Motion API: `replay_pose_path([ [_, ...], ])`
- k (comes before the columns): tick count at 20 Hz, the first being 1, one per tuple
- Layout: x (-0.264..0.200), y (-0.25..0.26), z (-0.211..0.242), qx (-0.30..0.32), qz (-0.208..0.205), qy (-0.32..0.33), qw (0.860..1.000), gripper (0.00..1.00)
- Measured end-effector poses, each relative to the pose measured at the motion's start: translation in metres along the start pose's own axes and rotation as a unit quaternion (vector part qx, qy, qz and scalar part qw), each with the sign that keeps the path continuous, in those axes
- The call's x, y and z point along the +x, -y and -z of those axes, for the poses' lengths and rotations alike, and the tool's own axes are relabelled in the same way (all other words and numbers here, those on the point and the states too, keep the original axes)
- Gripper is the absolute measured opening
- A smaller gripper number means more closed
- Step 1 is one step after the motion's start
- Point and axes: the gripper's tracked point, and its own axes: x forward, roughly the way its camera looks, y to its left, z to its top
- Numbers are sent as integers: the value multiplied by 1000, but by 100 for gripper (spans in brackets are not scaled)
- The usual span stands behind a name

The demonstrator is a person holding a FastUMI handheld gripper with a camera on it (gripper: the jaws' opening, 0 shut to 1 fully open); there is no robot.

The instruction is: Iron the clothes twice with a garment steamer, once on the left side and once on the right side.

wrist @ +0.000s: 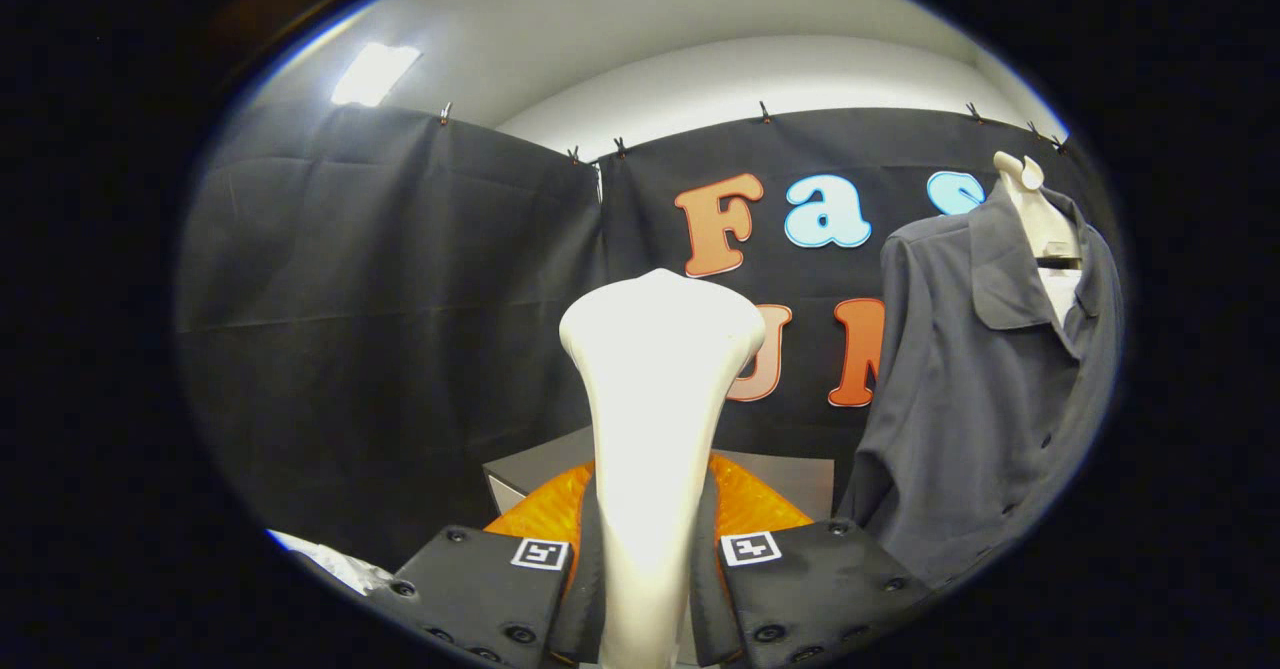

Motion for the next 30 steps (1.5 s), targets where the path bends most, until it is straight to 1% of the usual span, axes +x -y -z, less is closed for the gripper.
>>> replay_pose_path([
  [2, -21, 6, -1, -5, 7, 6, 1000, 41],
  [5, -49, 24, 3, -6, 26, 10, 1000, 41],
  [8, -77, 42, 0, -3, 47, 28, 998, 41],
  [12, -117, 86, -3, -14, 100, 54, 993, 41],
  [16, -136, 143, 4, -13, 169, 57, 984, 41],
  [19, -138, 178, 9, -4, 203, 51, 978, 41],
  [21, -136, 193, 12, -2, 216, 50, 975, 41],
  [26, -112, 221, 26, -2, 234, 37, 972, 41],
  [30, -86, 241, 40, 11, 244, 17, 970, 41],
])
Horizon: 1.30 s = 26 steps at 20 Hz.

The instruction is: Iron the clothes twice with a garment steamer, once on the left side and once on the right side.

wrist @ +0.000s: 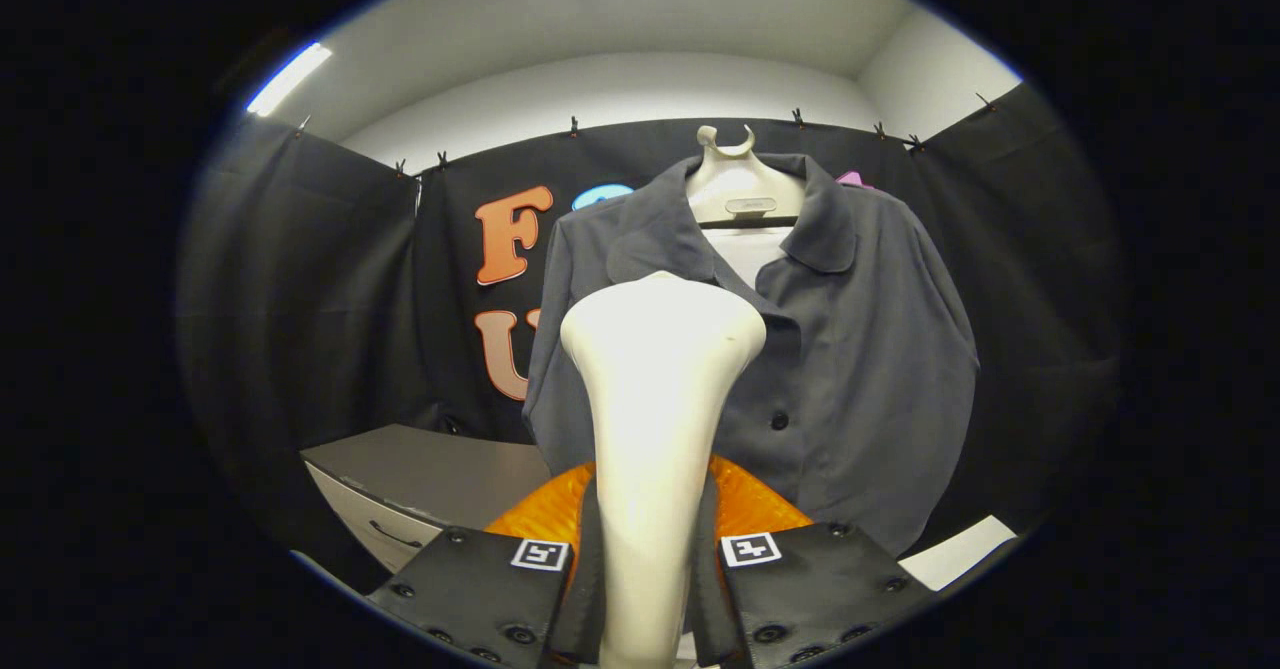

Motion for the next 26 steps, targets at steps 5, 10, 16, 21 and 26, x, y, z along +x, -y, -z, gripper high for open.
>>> replay_pose_path([
  [5, 28, 1, 5, -6, 4, -12, 1000, 41],
  [10, 41, -3, 3, -12, 3, -12, 1000, 41],
  [16, 50, 2, 10, -15, 8, -17, 1000, 41],
  [21, 47, 7, 30, -14, 13, -29, 999, 41],
  [26, 40, 11, 56, -19, 12, -41, 999, 42],
])
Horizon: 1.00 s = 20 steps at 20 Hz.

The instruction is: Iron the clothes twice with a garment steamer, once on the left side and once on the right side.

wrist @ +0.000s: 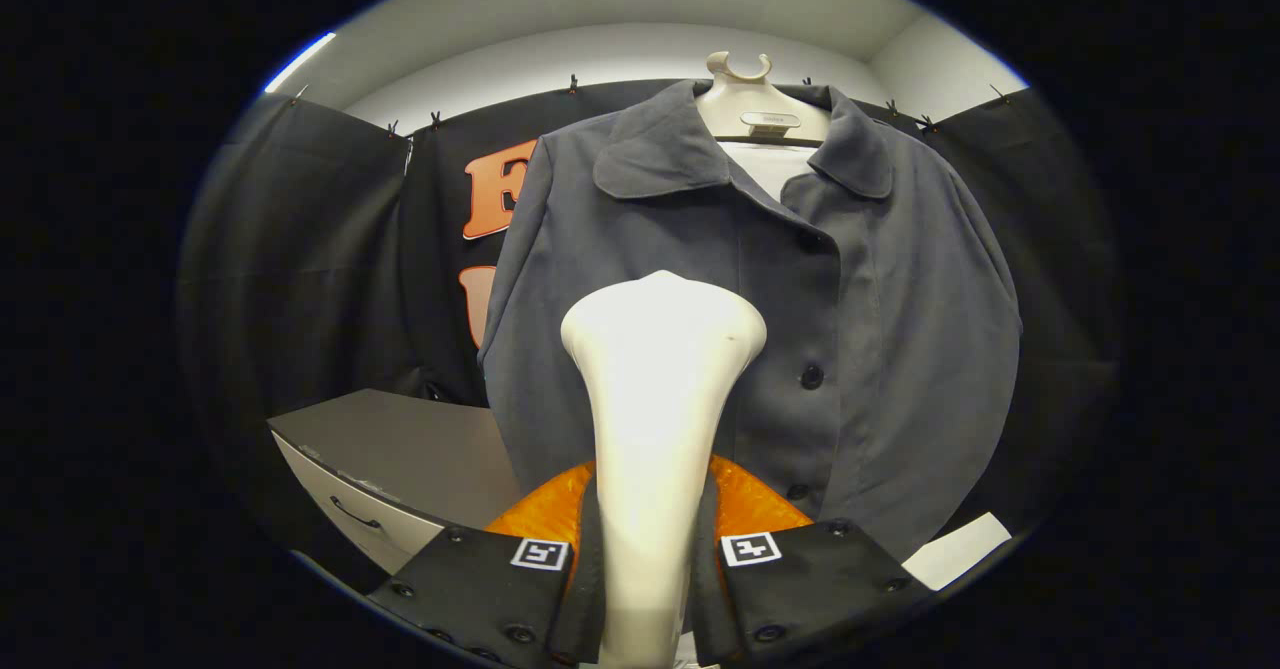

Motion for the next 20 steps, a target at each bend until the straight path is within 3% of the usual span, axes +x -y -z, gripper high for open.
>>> replay_pose_path([
  [20, -39, 4, 151, 9, 8, -93, 996, 42],
])
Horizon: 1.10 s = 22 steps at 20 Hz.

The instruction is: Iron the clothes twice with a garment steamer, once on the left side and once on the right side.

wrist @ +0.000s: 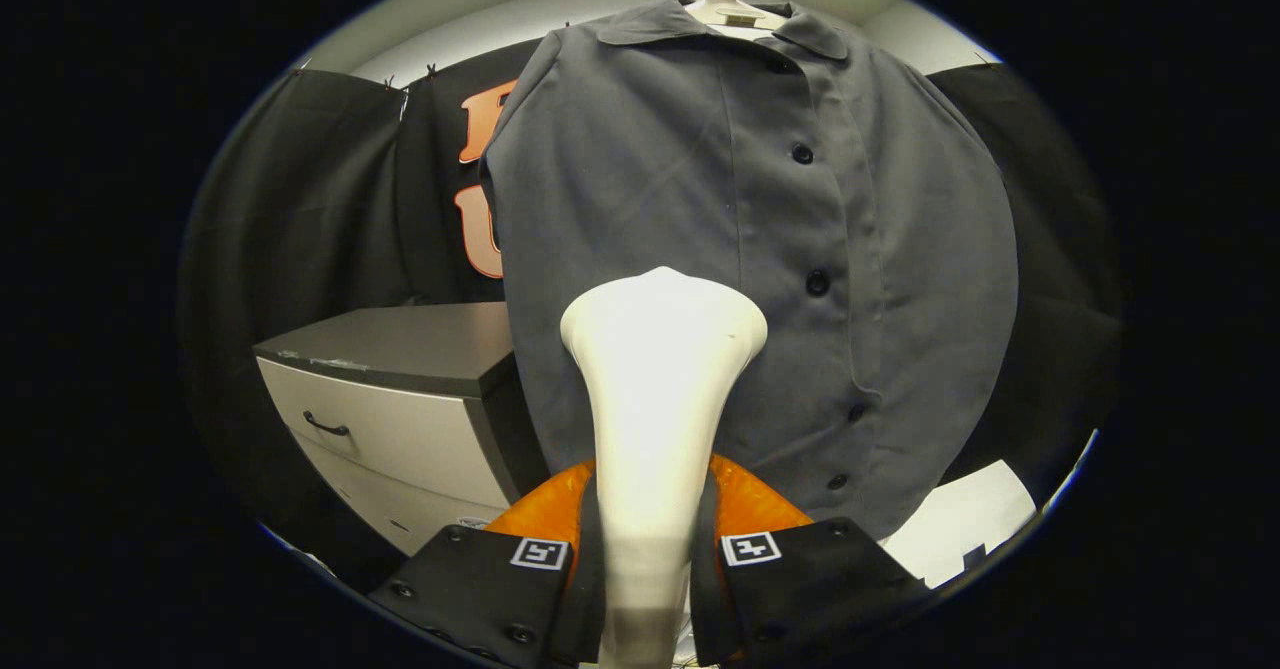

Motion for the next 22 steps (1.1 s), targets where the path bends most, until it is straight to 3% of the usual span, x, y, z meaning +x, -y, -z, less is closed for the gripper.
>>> replay_pose_path([
  [14, -11, -8, 97, 15, 3, -77, 997, 42],
  [18, -29, -14, 78, 18, -18, -65, 998, 42],
  [22, -61, -7, 12, 10, -32, -8, 999, 42],
])
